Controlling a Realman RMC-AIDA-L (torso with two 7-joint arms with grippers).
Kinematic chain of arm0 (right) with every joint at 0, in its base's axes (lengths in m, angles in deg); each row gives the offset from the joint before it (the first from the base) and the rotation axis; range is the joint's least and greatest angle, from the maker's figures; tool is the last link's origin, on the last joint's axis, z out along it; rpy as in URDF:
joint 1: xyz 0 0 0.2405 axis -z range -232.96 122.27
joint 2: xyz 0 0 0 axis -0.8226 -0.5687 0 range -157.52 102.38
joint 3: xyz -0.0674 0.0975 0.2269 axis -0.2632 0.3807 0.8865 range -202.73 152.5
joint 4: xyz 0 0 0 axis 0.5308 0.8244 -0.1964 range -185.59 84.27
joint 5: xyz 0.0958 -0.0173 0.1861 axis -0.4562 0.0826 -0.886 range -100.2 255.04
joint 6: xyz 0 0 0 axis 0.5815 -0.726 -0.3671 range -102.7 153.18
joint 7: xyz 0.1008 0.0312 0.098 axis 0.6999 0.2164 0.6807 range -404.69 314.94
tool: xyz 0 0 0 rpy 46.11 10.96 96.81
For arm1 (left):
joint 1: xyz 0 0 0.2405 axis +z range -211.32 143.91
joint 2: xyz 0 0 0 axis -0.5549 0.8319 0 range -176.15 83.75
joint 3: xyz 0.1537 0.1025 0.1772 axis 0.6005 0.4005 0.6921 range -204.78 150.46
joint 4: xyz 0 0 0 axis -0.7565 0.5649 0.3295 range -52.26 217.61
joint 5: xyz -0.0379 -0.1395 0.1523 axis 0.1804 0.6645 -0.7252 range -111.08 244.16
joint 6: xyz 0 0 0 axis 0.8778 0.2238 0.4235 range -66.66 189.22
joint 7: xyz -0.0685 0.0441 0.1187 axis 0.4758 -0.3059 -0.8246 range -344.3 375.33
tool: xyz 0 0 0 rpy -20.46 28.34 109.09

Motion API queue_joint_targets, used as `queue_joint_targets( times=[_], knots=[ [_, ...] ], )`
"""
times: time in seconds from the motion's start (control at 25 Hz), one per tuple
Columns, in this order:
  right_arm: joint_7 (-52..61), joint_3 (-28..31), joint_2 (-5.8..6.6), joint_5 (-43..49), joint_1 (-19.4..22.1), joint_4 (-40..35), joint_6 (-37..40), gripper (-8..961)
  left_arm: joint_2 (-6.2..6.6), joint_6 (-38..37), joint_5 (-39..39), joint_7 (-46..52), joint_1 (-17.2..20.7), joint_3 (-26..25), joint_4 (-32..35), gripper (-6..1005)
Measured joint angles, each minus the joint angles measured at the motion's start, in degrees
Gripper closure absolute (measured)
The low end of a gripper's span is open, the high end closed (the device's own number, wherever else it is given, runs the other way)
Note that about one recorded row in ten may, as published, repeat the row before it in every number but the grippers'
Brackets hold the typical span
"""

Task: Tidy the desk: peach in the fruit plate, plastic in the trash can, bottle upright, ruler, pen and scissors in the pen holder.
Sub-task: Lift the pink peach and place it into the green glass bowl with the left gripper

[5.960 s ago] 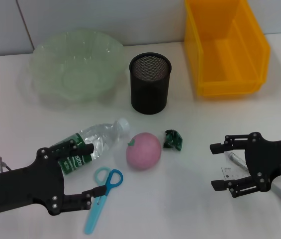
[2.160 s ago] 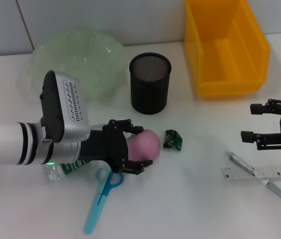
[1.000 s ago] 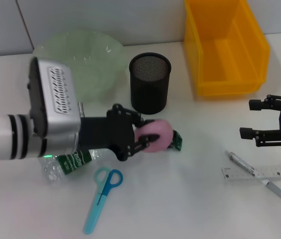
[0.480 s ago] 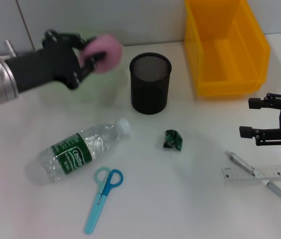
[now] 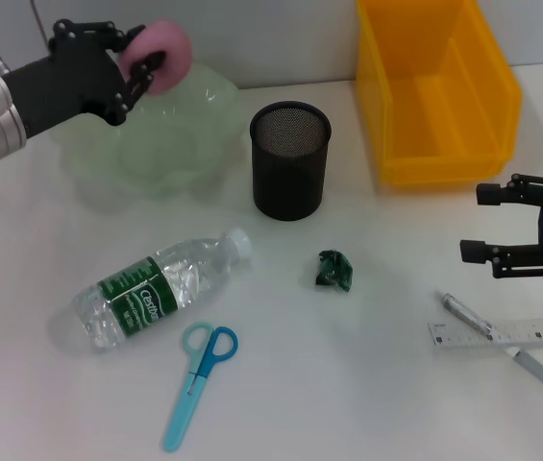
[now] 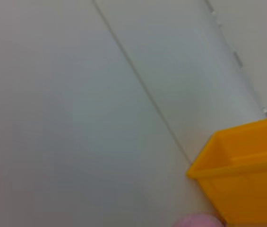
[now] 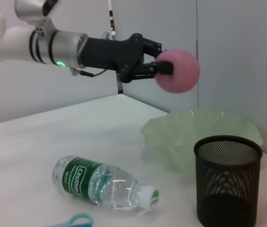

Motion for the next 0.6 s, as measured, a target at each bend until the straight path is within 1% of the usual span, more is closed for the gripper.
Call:
queue_joint_targets(
  times=[0.12,0.28,0.48,0.6],
  knots=[
    [0.1,0.0,0.0,-0.1,-0.1,0.0,0.2,123,0.08,1.7,0.1,-1.5,-0.9,-2.2,-2.0,746],
    [0.1,0.0,-0.03,-0.1,-0.3,-0.1,0.3,123,0.08,3.8,0.1,-1.5,-1.0,-2.2,-2.0,744],
    [0.1,0.0,-0.1,-0.1,-0.4,-0.1,0.4,123,-0.03,6.2,0.2,-1.0,-1.3,-2.2,-2.2,704],
    [0.2,0.0,-0.1,-0.1,-0.5,-0.1,0.4,123,0.03,6.8,0.2,-0.3,-1.9,-2.2,-2.8,633]
  ],
)
